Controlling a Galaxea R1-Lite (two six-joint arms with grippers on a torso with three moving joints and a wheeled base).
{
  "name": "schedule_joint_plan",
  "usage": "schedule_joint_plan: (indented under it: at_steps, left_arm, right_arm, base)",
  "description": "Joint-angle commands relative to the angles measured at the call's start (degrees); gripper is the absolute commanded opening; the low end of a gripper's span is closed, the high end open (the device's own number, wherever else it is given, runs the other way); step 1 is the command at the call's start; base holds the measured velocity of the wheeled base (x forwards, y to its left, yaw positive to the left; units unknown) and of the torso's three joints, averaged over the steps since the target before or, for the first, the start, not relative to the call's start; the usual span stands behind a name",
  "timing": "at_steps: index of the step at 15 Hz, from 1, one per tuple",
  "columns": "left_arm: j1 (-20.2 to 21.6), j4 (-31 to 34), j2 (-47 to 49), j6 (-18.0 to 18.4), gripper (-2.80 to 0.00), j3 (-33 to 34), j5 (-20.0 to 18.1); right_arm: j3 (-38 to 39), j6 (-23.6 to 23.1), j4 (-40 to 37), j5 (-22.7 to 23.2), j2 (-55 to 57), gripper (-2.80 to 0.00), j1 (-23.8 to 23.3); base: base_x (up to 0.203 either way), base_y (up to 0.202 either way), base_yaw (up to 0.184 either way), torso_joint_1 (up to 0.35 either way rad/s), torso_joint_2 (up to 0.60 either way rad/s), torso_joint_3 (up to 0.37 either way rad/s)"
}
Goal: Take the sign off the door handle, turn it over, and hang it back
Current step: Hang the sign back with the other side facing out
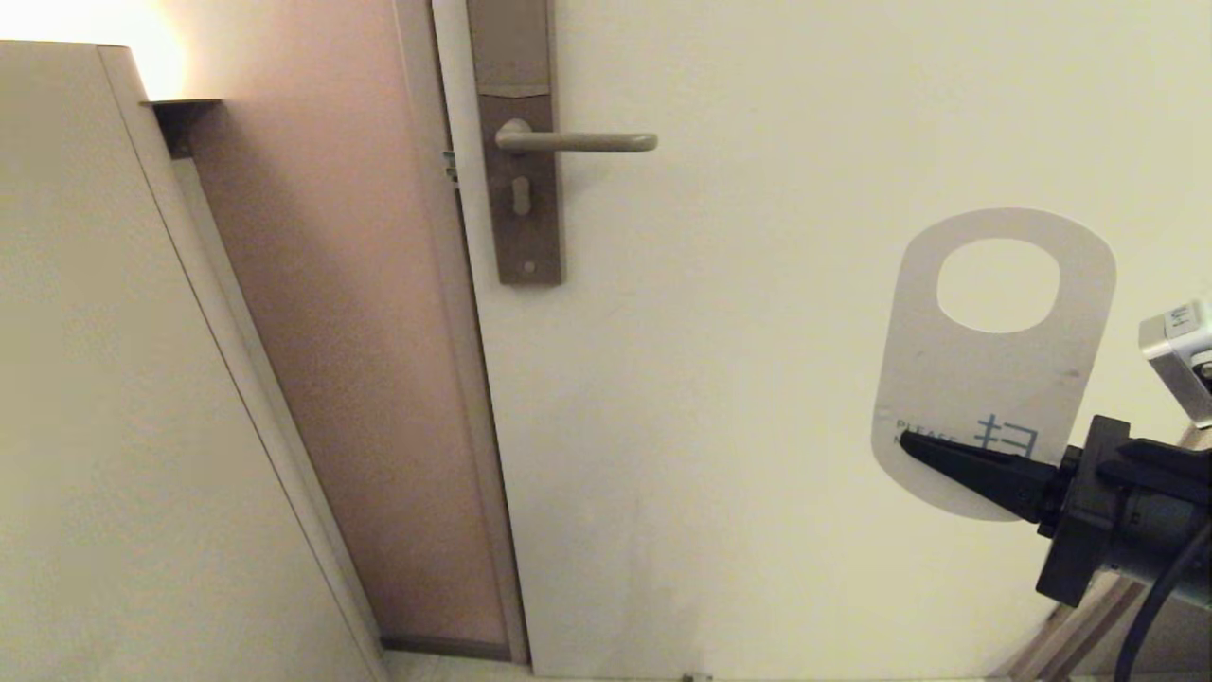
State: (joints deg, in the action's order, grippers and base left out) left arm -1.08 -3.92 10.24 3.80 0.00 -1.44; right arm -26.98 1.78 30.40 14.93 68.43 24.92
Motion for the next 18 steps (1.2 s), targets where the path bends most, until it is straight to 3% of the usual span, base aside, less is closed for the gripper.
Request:
schedule_joint_plan:
  at_steps: [1,4,7,9,11,18]
  left_arm:
    - [0.4,1.0,-4.1,0.4,-2.8,0.0,-0.5]
    - [0.7,3.5,-10.1,0.4,-2.8,0.0,-0.6]
    - [0.7,3.7,-10.2,0.8,-2.8,0.0,-0.6]
    - [0.7,3.6,-10.2,-1.5,-2.8,0.0,-0.4]
    - [0.7,3.6,-10.2,-2.6,-2.8,0.0,0.3]
    - [0.7,3.6,-10.2,-2.7,-2.8,0.0,0.4]
  right_arm:
    - [0.5,0.1,0.2,0.1,0.3,-2.8,0.0]
    - [2.1,0.1,0.3,0.0,0.2,-2.8,0.0]
    - [3.3,0.7,0.1,-1.2,0.3,-2.8,0.0]
    - [4.0,0.6,-0.2,-2.4,-0.7,-2.8,0.0]
    - [3.4,0.7,-0.3,-4.4,-0.1,-2.8,-0.5]
    - [-2.6,0.8,-0.1,-4.5,5.9,-2.8,-1.0]
  base:
    - [0.0,0.0,0.0,0.0,0.0,0.0]
    - [0.0,0.0,0.0,0.0,0.0,0.0]
    - [0.0,0.0,0.0,0.0,0.0,0.0]
    - [0.0,0.0,0.0,0.0,0.0,0.0]
    - [0.0,0.0,0.0,0.0,0.0,0.0]
    - [0.0,0.0,0.0,0.0,0.0,0.0]
